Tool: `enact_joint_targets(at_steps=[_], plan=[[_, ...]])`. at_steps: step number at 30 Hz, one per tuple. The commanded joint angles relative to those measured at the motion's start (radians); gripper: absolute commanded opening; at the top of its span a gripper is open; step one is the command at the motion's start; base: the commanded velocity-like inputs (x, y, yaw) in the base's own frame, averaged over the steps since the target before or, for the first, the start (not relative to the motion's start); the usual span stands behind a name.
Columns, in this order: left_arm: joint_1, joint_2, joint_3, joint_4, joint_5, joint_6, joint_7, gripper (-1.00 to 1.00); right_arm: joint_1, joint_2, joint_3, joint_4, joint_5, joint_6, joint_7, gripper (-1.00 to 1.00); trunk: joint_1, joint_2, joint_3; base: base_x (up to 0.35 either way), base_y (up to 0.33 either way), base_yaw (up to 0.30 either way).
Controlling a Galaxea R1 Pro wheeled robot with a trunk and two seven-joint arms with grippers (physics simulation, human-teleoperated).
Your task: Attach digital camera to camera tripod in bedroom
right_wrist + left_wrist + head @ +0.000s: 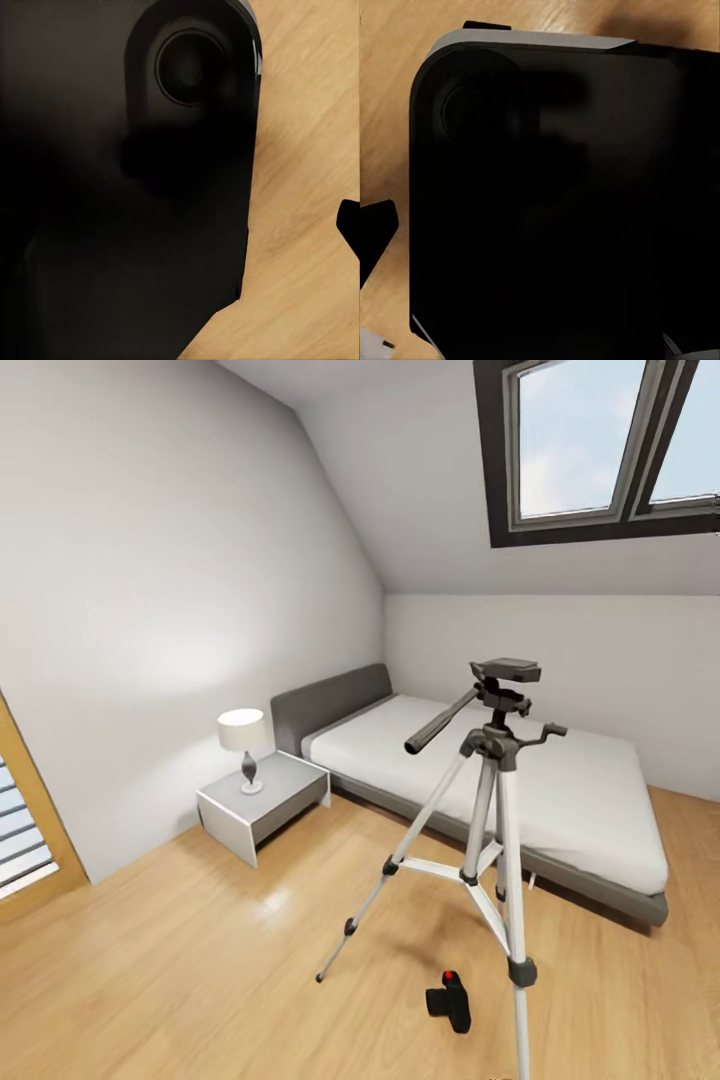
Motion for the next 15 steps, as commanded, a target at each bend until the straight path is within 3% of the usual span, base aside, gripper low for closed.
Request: enact_joint_targets(at_steps=[1,15], plan=[[0.000,0.000,0.002,0.000,0.009,-0.002,0.000,1.00,0.000,0.000,0.000,0.000,0.000,-0.002,0.000,1.00,0.000,0.000,-0.001,0.042,0.050,-0.236],[0.000,0.000,0.003,0.000,0.009,-0.003,0.000,1.00,0.000,0.000,0.000,0.000,0.000,-0.002,0.000,1.00,0.000,0.000,-0.001,0.005,0.006,-0.240]])
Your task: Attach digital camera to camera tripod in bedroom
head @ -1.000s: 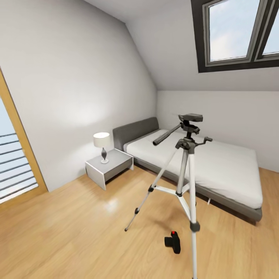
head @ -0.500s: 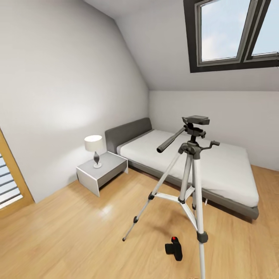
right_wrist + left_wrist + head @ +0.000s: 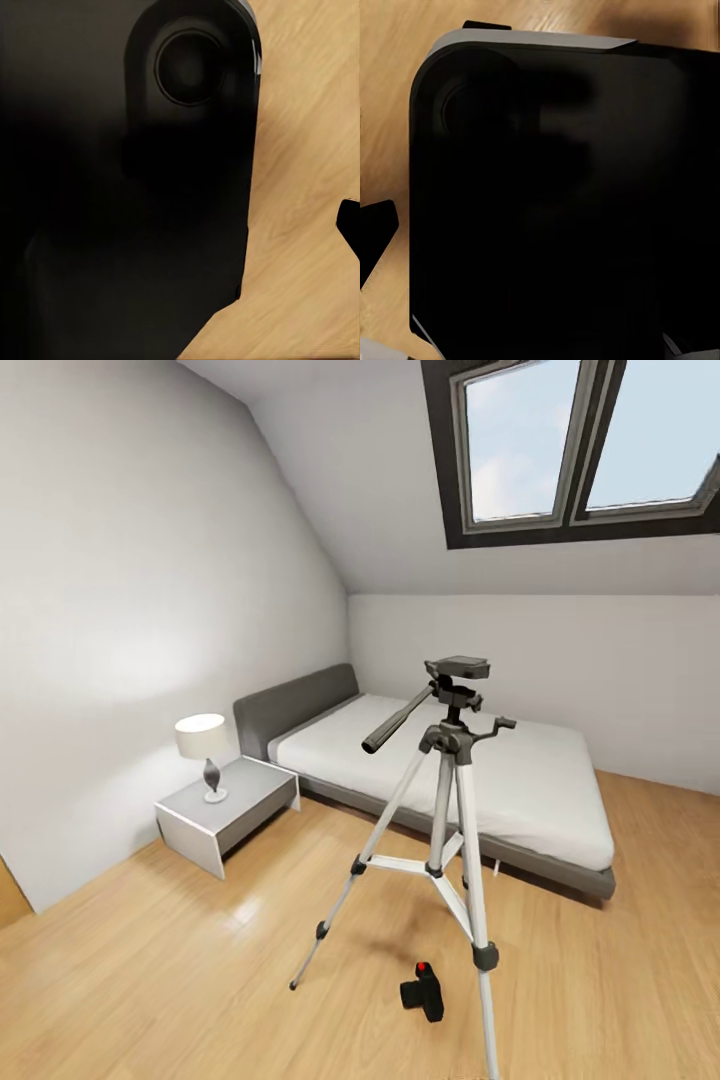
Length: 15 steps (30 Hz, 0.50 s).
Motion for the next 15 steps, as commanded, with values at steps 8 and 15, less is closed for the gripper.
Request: enact_joint_targets(at_steps=[8,15], plan=[[0.000,0.000,0.003,0.000,0.009,-0.002,0.001,1.00,0.000,0.000,0.000,0.000,0.001,-0.002,0.000,1.00,0.000,0.000,-0.001,0.000,0.000,-0.202],[0.000,0.001,0.004,-0.001,0.011,-0.001,0.001,1.00,0.000,-0.001,0.000,0.000,0.001,-0.002,0.000,1.00,0.000,0.000,-0.001,0.000,0.000,-0.050]])
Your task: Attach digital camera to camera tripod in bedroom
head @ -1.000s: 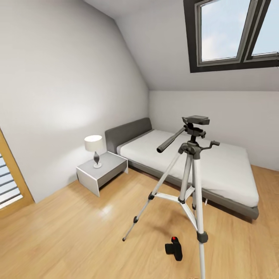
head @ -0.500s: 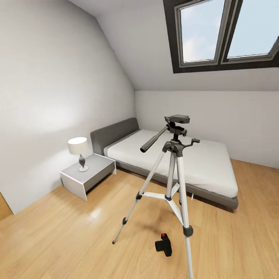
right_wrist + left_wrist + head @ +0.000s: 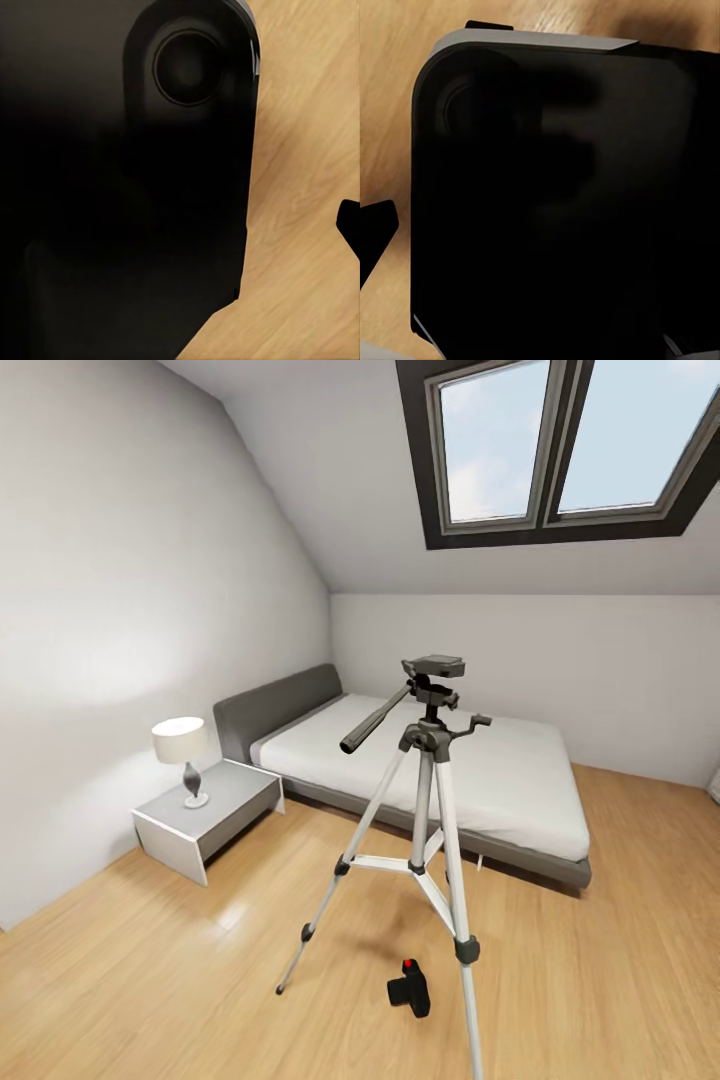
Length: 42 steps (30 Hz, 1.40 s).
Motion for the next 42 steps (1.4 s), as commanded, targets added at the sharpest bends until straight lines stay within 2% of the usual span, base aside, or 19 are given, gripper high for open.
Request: enact_joint_targets(at_steps=[1,8,16,23,42], plan=[[0.000,0.000,0.003,0.000,0.009,-0.002,0.000,1.00,0.000,0.000,0.001,0.000,0.000,-0.002,0.000,1.00,0.000,0.000,-0.001,0.000,0.000,-0.011],[0.000,0.001,0.003,-0.001,0.014,-0.001,0.001,1.00,0.000,-0.001,0.001,0.000,0.001,-0.004,0.000,1.00,0.000,0.000,-0.001,0.000,0.000,-0.004],[0.001,-0.002,0.006,-0.002,0.055,-0.002,0.001,1.00,-0.001,-0.001,0.002,0.000,0.002,-0.002,-0.002,1.00,0.000,0.000,-0.001,0.000,0.000,0.000],[0.001,-0.003,0.007,-0.002,0.028,-0.002,0.000,1.00,-0.002,-0.001,0.001,0.000,0.002,-0.003,-0.003,1.00,0.000,0.000,-0.001,0.001,0.001,0.000],[0.000,-0.003,0.008,-0.002,0.022,-0.001,0.000,1.00,-0.002,-0.003,0.001,0.000,0.003,-0.004,-0.005,1.00,0.000,0.000,-0.001,0.185,0.185,0.000]])
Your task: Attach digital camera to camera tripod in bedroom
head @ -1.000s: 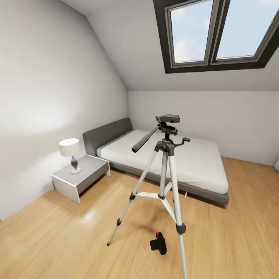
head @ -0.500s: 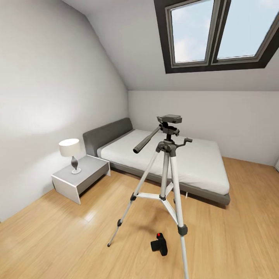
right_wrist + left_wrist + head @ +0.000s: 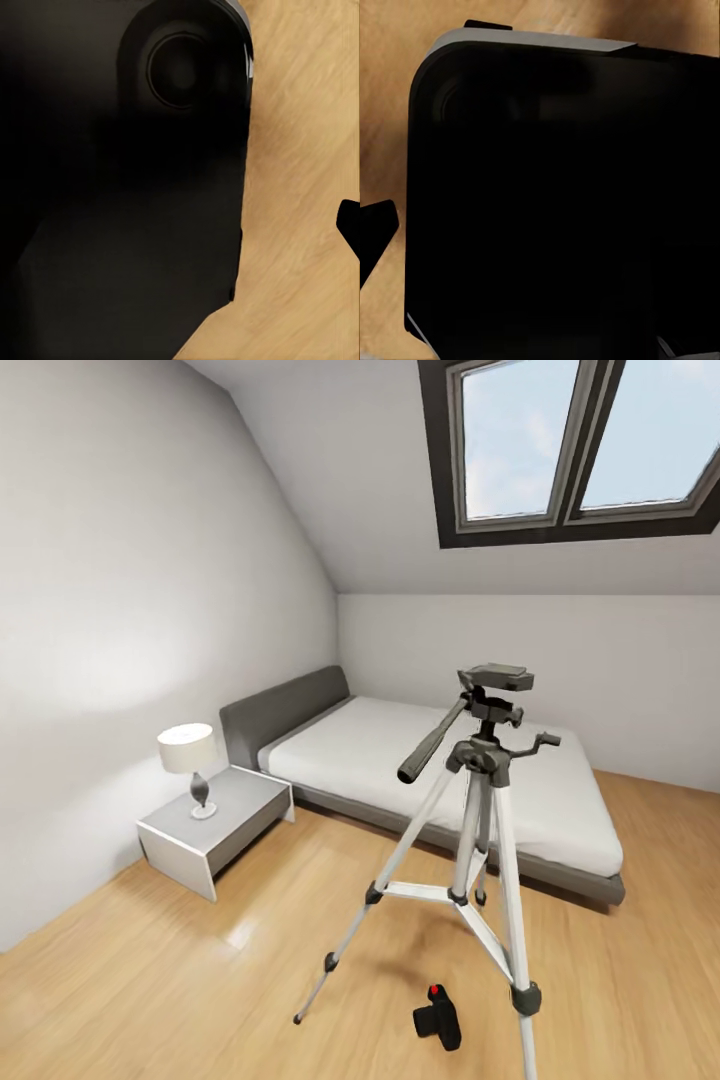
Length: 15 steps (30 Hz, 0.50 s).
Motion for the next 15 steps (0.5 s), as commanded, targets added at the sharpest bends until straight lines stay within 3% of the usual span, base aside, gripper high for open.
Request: enact_joint_targets(at_steps=[1,10,15], plan=[[0.000,0.000,0.003,-0.001,0.009,-0.002,0.000,1.00,0.000,0.000,0.000,0.000,0.001,-0.003,-0.001,1.00,0.000,0.000,-0.001,0.238,0.259,0.000],[0.000,0.000,0.003,-0.001,0.009,-0.002,0.000,1.00,0.000,-0.001,0.000,0.000,0.000,-0.004,-0.001,1.00,0.000,0.000,-0.001,0.238,0.262,-0.004],[0.000,0.000,0.003,-0.001,0.009,-0.002,0.000,1.00,0.000,0.000,0.000,0.000,-0.001,-0.005,-0.001,1.00,0.000,0.000,-0.001,0.132,0.141,-0.113]])
